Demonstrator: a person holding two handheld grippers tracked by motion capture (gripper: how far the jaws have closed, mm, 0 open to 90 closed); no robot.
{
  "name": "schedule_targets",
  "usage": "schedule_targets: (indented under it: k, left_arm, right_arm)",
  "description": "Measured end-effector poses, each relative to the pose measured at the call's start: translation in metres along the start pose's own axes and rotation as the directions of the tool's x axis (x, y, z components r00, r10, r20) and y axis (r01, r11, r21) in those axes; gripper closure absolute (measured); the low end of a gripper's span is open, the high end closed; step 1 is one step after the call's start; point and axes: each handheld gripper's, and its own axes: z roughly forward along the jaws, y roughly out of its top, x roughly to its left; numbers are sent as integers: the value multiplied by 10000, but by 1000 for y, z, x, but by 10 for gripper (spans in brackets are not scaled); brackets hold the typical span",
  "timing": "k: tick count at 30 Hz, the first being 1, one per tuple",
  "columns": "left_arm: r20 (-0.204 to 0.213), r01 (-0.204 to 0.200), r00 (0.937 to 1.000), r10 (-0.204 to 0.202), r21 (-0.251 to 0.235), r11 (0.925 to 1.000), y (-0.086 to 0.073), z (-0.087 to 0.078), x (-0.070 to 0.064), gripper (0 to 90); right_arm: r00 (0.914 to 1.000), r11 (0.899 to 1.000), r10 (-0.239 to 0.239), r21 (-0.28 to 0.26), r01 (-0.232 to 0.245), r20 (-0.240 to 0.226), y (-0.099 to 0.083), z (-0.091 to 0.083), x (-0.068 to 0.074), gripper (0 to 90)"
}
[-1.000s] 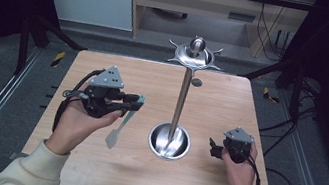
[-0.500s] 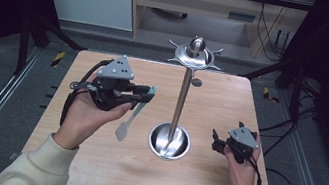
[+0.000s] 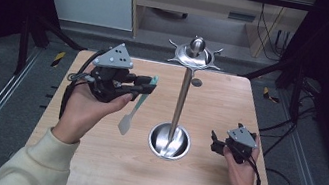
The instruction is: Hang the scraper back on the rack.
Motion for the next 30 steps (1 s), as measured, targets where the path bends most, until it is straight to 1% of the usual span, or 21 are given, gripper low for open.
schedule_targets:
  k: [6, 9, 11, 15, 21, 25, 30]
  left_arm:
    - [-105, -115, 9999, 114, -128, 9999, 8, -4, -2, 745]
    - [-91, -124, 9999, 122, -227, 9997, 11, -6, -4, 745]
    - [-95, -223, 9997, 221, -201, 9995, 14, -8, -4, 746]
    - [-132, -227, 9997, 223, -310, 9993, 19, -11, -5, 745]
    - [-118, -417, 9991, 412, -446, 9981, 27, -13, -7, 745]
    - [-163, -433, 9990, 426, -462, 9980, 28, -14, -6, 745]
    - [-120, -260, 9996, 253, -614, 9978, 28, -12, -2, 745]
  right_arm:
    - [10000, 10000, -29, 61, 29, -9, 0, 0, 0, 57]
    - [10000, 9999, -63, 113, 64, -48, 0, 0, 1, 55]
    - [9999, 9998, -93, 176, 94, -47, -1, 0, 2, 54]
    - [9998, 9992, -149, 365, 153, -114, -2, 2, 3, 54]
    - [9998, 9988, -132, 472, 140, -166, -4, 2, 3, 54]
    - [9998, 9988, -111, 470, 118, -160, -4, 2, 2, 54]
    - [9998, 9986, -169, 510, 173, -69, -4, 1, 1, 54]
